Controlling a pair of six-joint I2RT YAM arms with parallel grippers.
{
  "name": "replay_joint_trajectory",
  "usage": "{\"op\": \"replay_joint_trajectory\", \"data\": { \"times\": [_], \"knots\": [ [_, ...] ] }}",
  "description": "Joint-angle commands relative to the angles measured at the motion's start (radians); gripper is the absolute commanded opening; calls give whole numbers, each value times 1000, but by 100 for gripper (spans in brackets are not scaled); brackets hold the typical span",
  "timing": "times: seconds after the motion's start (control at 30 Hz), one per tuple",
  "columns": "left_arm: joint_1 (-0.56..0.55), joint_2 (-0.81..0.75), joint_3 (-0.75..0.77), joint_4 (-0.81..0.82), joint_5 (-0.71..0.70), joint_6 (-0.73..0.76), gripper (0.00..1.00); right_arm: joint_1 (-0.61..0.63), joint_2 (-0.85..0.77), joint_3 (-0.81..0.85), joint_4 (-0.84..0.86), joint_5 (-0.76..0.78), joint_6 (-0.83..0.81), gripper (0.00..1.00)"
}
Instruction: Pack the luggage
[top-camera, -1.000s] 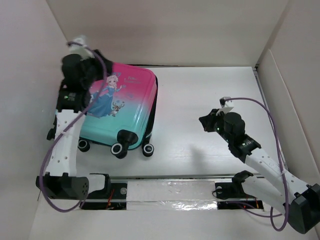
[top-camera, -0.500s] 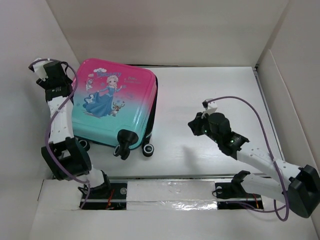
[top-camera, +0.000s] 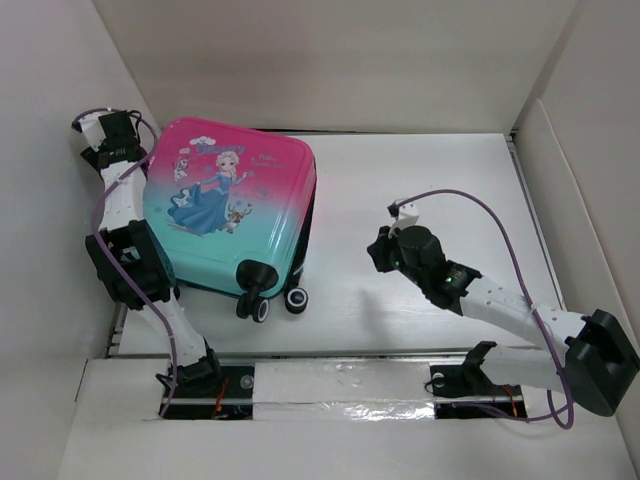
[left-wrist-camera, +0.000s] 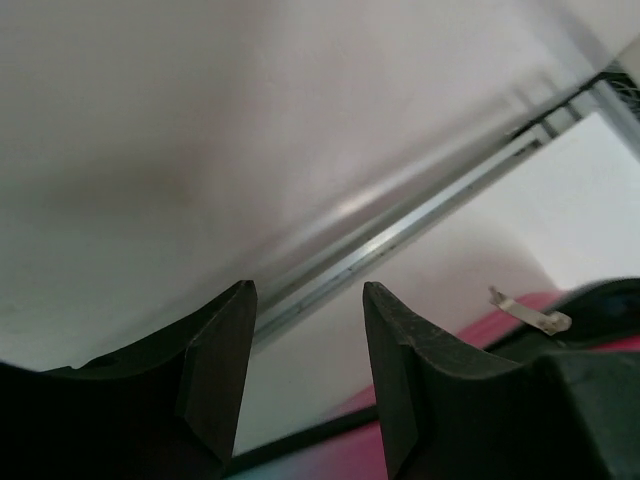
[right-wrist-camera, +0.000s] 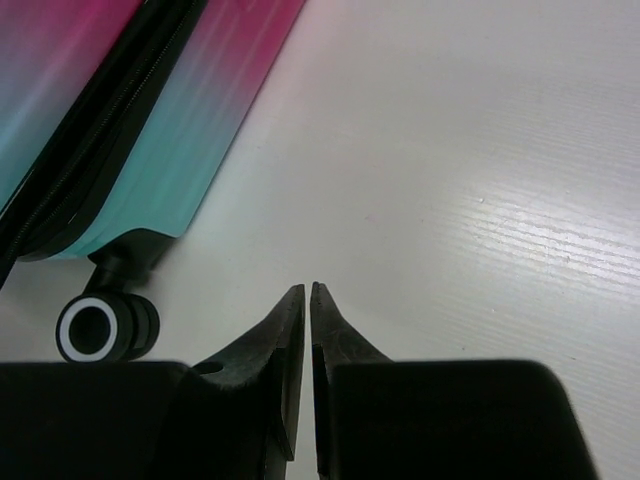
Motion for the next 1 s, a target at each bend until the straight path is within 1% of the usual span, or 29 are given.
{"op": "replay_joint_trajectory", "data": {
  "times": [0.0, 0.1, 0.13, 0.2, 0.23, 0.3, 0.33, 0.37, 0.43, 0.5, 0.53, 0.57, 0.63, 0.67, 0.73, 0.83, 0.9, 0.97],
  "knots": [
    [3, 41, 7, -73, 32, 23, 44, 6, 0, 27, 54, 40, -18, 12],
    [3, 53, -42, -58, 116, 8, 42, 6, 4, 34, 43, 50, -14, 12],
    [-10, 55, -56, -49, 171, 5, 41, 6, 4, 34, 42, 53, -14, 12],
    [-33, 58, -76, -46, 208, -9, 41, 6, -3, 33, 35, 74, -14, 13],
    [-60, 58, -96, -40, 258, -11, 41, 6, -10, 31, 35, 83, -12, 12],
    [-97, 42, -125, -29, 312, -24, 41, -5, -15, 27, 34, 96, -10, 13],
    [-141, 33, -174, 3, 361, -41, 41, -14, -15, 25, 32, 96, -7, 13],
    [-163, 19, -198, 19, 386, -50, 41, -25, -15, 25, 32, 94, -6, 13],
    [-201, -19, -266, 54, 447, -83, 41, -63, 0, 30, 29, 93, 2, 17],
    [-235, -74, -320, 88, 478, -101, 41, -91, 13, 54, -3, 87, 20, 24],
    [-235, -88, -367, 112, 527, -110, 41, -117, 20, 65, -14, 85, 34, 25],
    [-235, -105, -389, 122, 547, -133, 41, -129, 34, 76, -21, 82, 36, 26],
    [-247, -157, -471, 167, 608, -152, 40, -138, 48, 117, -50, 96, 52, 27],
    [-247, -177, -495, 174, 621, -168, 40, -164, 54, 132, -54, 102, 54, 27],
    [-305, -238, -580, 218, 645, -182, 40, -186, 74, 180, -55, 113, 54, 28],
    [-404, -309, -639, 220, 642, -201, 40, -227, 115, 229, -100, 91, 48, 28],
    [-434, -373, -674, 229, 653, -227, 40, -238, 143, 272, -107, 73, 42, 28],
    [-445, -425, -757, 267, 691, -253, 40, -238, 197, 309, -100, 50, 20, 28]
  ]
}}
